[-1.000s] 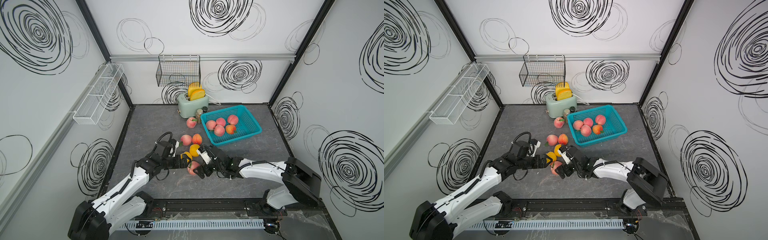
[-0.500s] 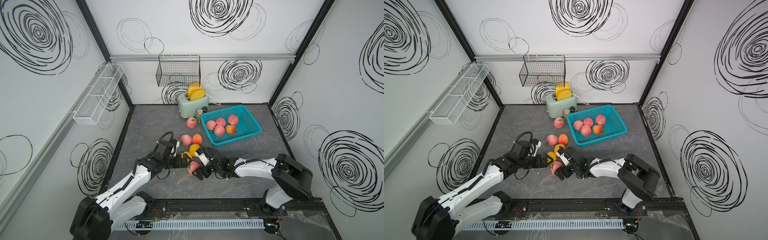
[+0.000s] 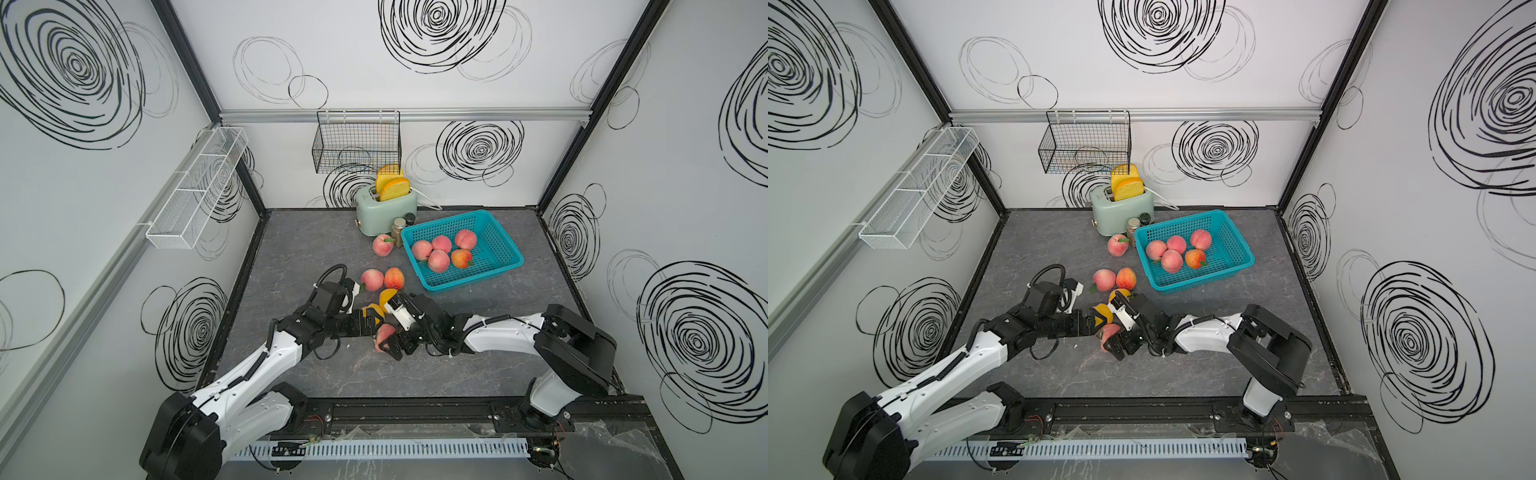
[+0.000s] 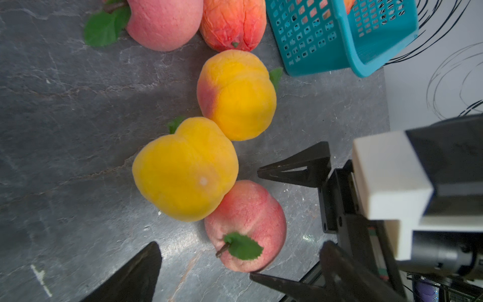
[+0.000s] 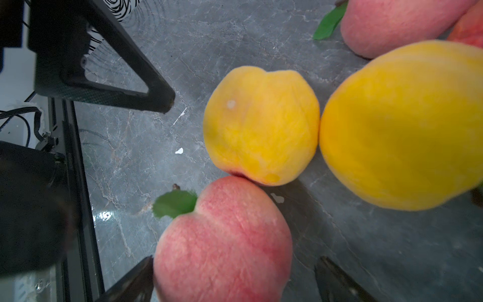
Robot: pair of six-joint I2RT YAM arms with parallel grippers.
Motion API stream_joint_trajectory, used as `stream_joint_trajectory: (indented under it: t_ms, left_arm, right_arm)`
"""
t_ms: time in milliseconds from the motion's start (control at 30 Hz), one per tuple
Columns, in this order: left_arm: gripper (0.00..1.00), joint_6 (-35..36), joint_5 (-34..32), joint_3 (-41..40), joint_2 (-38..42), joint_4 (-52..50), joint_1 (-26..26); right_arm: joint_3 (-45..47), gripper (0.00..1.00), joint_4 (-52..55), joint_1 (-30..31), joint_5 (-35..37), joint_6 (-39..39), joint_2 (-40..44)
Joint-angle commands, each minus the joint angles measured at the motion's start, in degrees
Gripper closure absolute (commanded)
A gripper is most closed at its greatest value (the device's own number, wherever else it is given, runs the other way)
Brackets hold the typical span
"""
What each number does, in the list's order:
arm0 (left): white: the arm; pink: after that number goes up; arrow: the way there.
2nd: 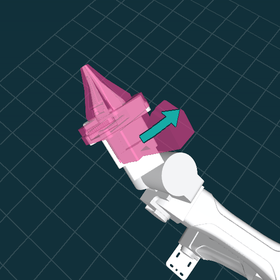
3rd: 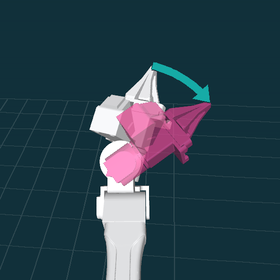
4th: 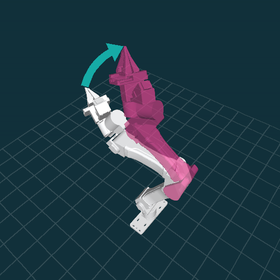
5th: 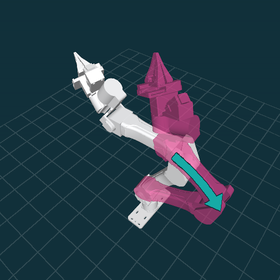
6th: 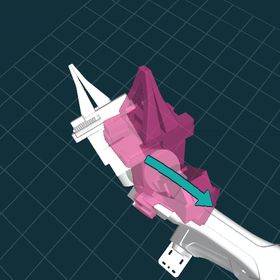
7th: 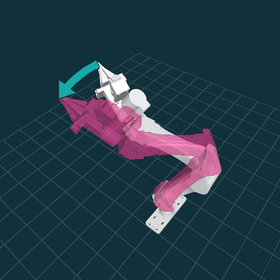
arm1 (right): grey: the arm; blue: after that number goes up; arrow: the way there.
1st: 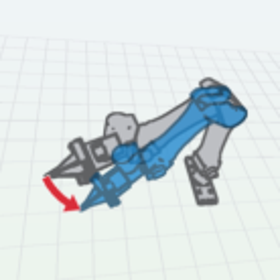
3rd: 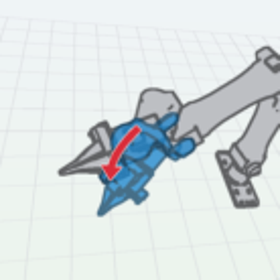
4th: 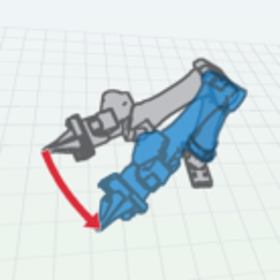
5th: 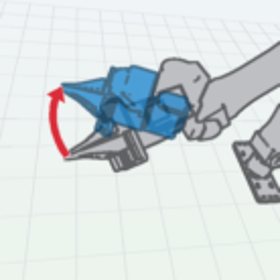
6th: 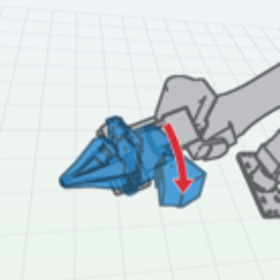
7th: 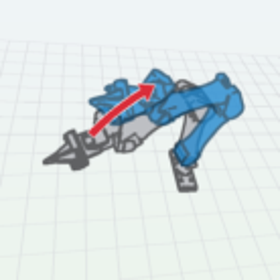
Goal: Put the peaches into the basket
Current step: Pick up the peach from the center of the board.
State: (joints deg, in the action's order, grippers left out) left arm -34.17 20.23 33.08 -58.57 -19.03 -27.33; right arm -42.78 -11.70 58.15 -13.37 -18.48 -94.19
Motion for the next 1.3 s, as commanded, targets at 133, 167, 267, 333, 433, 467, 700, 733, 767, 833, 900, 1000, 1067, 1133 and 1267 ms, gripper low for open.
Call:
stream_joint_trajectory:
  t_ms: [133, 167, 267, 333, 433, 467, 700, 733, 767, 833, 900, 1000, 1067, 1133, 1267]
  left_arm:
    - [0.02, -0.9, 0.4, -0.6, 0.0, 2.3, 0.0]
    - [0.02, -0.9, 0.4, -0.7, 0.1, 2.3, 0.0]
    - [0.02, -0.9, 0.4, -0.8, 0.1, 2.3, 0.1]
    - [0.02, -0.9, 0.4, -0.9, 0.3, 2.3, 0.1]
    - [0.02, -0.9, 0.3, -0.9, 0.3, 2.3, 0.1]
    - [0.02, -0.9, 0.3, -0.9, 0.2, 2.3, 0.1]
    - [0.02, -0.7, 0.3, -0.9, 0.3, 2.2, 0.2]
    - [0.02, -0.6, 0.3, -0.9, 0.4, 2.2, 0.3]
    - [0.02, -0.6, 0.3, -0.9, 0.5, 2.1, 0.3]
    - [0.02, -0.6, 0.3, -0.9, 0.6, 2.0, 0.4]
    - [0.02, -0.6, 0.3, -0.9, 0.7, 1.9, 0.5]
    - [0.02, -0.6, 0.4, -0.6, 0.9, 1.8, 0.6]
    - [0.02, -0.5, 0.4, -0.3, 0.8, 1.6, 0.6]
    - [0.02, -0.2, 0.4, 0.1, 0.9, 1.2, 0.6]
    - [0.02, 0.3, 0.1, 1.1, 0.8, 0.4, 0.6]
  right_arm:
    - [-2.3, 0.01, -2.1, -0.3, -1.3, 0.1, -2.0]
    - [-2.3, 0.01, -2.3, -0.5, -1.4, 0.1, -2.1]
    - [-2.3, 0.01, -2.6, -0.5, -1.7, 0.2, -2.4]
    - [-2.1, 0.02, -2.8, -0.6, -1.9, 0.2, -2.4]
    - [-1.8, 0.05, -3.2, -0.7, -2.4, 0.2, -2.5]
    - [-1.7, 0.07, -3.3, -0.7, -2.6, 0.2, -2.5]
    - [-1.4, 0.2, -3.7, -0.8, -4.2, 0.2, -2.8]
    - [-1.4, 0.21, -3.7, -0.8, -4.2, 0.2, -2.8]
    - [-1.3, 0.21, -3.6, -0.8, -4.2, 0.2, -2.7]
    - [-1.1, 0.21, -3.3, -0.8, -4.2, 0.3, -2.3]
    - [-0.8, 0.22, -3.0, -0.8, -4.1, 0.4, -1.9]
    - [-0.4, 0.24, -2.2, -0.9, -3.7, 0.5, -0.9]
    - [0.0, 0.25, -1.6, -1.0, -3.4, 0.5, 0.1]
    - [0.7, 0.25, -1.1, -1.1, -3.1, 0.5, 1.5]
    - [1.3, 0.25, 1.1, -1.7, -2.7, 0.4, 4.6]
